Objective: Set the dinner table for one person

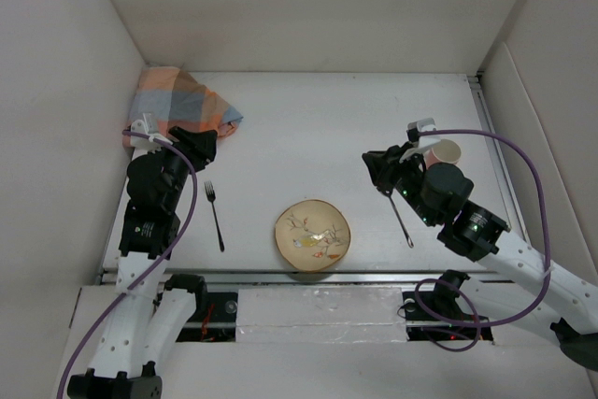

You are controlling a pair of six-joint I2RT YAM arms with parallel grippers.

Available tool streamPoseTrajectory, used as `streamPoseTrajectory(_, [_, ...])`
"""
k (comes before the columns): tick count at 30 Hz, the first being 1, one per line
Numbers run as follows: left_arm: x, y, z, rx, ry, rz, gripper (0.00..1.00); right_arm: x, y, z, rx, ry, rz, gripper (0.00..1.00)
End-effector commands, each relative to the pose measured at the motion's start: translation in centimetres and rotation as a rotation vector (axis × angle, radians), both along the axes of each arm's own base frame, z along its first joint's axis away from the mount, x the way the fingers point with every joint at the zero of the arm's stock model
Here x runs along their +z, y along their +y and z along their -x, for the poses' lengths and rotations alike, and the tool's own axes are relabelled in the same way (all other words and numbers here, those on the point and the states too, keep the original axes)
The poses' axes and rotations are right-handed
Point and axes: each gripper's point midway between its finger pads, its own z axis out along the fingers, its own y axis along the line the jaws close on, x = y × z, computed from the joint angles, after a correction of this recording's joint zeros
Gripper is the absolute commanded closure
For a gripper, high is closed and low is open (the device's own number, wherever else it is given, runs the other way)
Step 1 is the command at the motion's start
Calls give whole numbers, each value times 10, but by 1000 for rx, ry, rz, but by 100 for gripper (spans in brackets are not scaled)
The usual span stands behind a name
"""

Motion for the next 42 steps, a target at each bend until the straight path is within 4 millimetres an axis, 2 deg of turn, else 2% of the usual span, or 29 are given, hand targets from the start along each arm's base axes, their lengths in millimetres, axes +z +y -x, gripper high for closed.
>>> streamPoseTrajectory(1, [10, 7, -19, 69, -20, 102, 58, 15, -1, -1, -3, -22, -50, 81])
streamPoseTrajectory(2, [11, 4, -23, 54, -18, 110, 64, 13, 1, -1, 0, -16, -48, 92])
streamPoseTrajectory(3, [12, -1, -29, 39, -22, 138, 84, 10, -1, -4, -12, -10, -47, 100])
streamPoseTrajectory(4, [1, -4, -41, 32, 20, 151, 93, 8, 0, -5, -11, -6, -51, 100])
streamPoseTrajectory(5, [4, -8, -47, 19, 25, 165, 99, 4, 2, -6, -7, -1, -43, 100])
streamPoseTrajectory(7, [-15, -9, -68, 36, 95, 186, 100, 0, 3, -6, -5, 7, -36, 100])
streamPoseTrajectory(8, [-9, -2, -77, 81, 88, 185, 100, -2, 1, -8, -15, 10, -33, 100])
streamPoseTrajectory(9, [-15, 2, -83, 109, 114, 180, 99, -5, -1, -8, -22, 14, -26, 100])
streamPoseTrajectory(10, [-29, 14, -96, 184, 155, 158, 92, -6, -2, -8, -24, 17, -26, 100])
streamPoseTrajectory(11, [-23, 34, -104, 266, 147, 154, 87, -8, -3, -7, -27, 20, -23, 100])
streamPoseTrajectory(12, [-30, 45, -108, 308, 175, 150, 74, -7, -5, -6, -29, 19, -24, 100])
streamPoseTrajectory(13, [-42, 72, -115, 384, 204, 161, 66, -8, -8, -6, -36, 21, -26, 100])
streamPoseTrajectory(14, [-48, 83, -118, 403, 220, 196, 60, -8, -9, -6, -38, 18, -29, 100])
streamPoseTrajectory(15, [-55, 96, -121, 426, 232, 215, 59, -10, -10, -5, -37, 18, -31, 100])
streamPoseTrajectory(16, [-71, 120, -126, 473, 263, 240, 59, -8, -13, -5, -42, 11, -37, 100])
streamPoseTrajectory(18, [-87, 131, -134, 479, 292, 263, 58, -10, -11, -3, -27, 13, -36, 96])
streamPoseTrajectory(19, [-111, 134, -142, 495, 358, 259, 57, -10, -11, -3, -23, 14, -35, 94])
streamPoseTrajectory(20, [-108, 133, -152, 475, 362, 251, 56, -11, -12, -4, -26, 15, -30, 90])
streamPoseTrajectory(21, [-120, 133, -158, 468, 400, 248, 56, -12, -10, -4, -16, 18, -26, 79])
streamPoseTrajectory(22, [-145, 124, -168, 415, 465, 272, 56, -14, -9, -4, -13, 23, -22, 74])
streamPoseTrajectory(23, [-148, 111, -176, 342, 475, 301, 56, -16, -8, -3, -6, 26, -17, 69])
streamPoseTrajectory(24, [-165, 104, -184, 324, 504, 332, 55, -16, -6, -3, 3, 24, -20, 61])
streamPoseTrajectory(26, [-173, 91, -191, 289, 498, 358, 51, -24, -1, -4, 20, 37, -8, 55])
streamPoseTrajectory(27, [-172, 81, -197, 266, 474, 361, 45, -25, 1, -4, 34, 39, -12, 51])
streamPoseTrajectory(31, [-187, 55, -206, 215, 480, 418, 39, -36, 14, -5, 81, 61, 12, 48])
streamPoseTrajectory(34, [-186, 46, -210, 206, 461, 424, 40, -40, 21, -7, 105, 71, 20, 47])
streamPoseTrajectory(35, [-188, 50, -210, 229, 456, 416, 40, -43, 23, -8, 108, 75, 24, 47])
streamPoseTrajectory(38, [-190, 47, -217, 242, 445, 388, 48, -51, 29, -9, 127, 93, 28, 47])
streamPoseTrajectory(42, [-205, 51, -226, 280, 476, 367, 62, -54, 32, -9, 136, 104, 31, 47])
